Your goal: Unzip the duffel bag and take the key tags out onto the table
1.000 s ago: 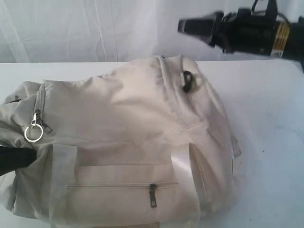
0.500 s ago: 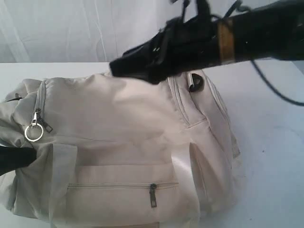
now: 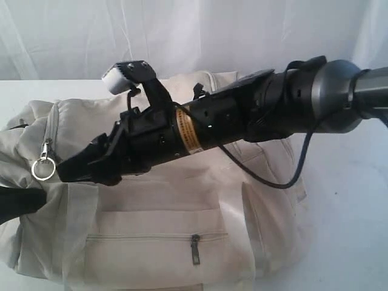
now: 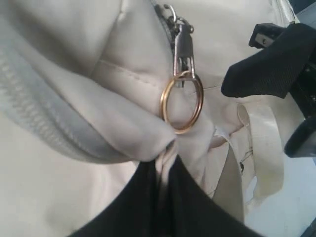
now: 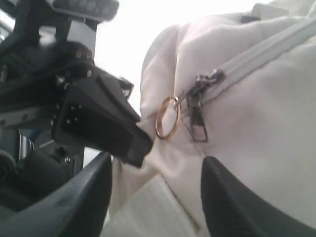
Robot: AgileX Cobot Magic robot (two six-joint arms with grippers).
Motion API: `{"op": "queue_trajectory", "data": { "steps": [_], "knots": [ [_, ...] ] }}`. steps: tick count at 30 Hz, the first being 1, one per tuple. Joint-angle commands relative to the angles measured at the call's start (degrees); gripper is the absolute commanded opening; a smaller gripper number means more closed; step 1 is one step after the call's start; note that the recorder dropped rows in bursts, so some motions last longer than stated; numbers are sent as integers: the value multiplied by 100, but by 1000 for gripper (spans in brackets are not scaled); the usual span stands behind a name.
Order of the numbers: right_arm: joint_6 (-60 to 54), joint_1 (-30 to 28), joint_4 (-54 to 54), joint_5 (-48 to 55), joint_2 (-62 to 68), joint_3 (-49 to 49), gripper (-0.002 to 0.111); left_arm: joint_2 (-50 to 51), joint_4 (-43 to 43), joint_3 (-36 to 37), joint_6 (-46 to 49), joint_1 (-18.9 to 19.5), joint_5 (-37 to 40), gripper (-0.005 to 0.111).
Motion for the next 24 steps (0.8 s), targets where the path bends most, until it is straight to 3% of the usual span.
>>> {"op": "queue_trajectory", "data": {
  "steps": [1, 12, 24],
  "knots": [
    [-512, 290, 1213, 359, 181, -9, 51, -90, -299, -53, 11, -22, -369, 0],
    [-690, 437, 1870, 589, 300, -9, 46, -90, -299, -53, 22, -22, -369, 0],
    [-363, 450, 1833, 616, 346, -9, 41, -90, -299, -53, 22, -22, -369, 0]
  ]
}}
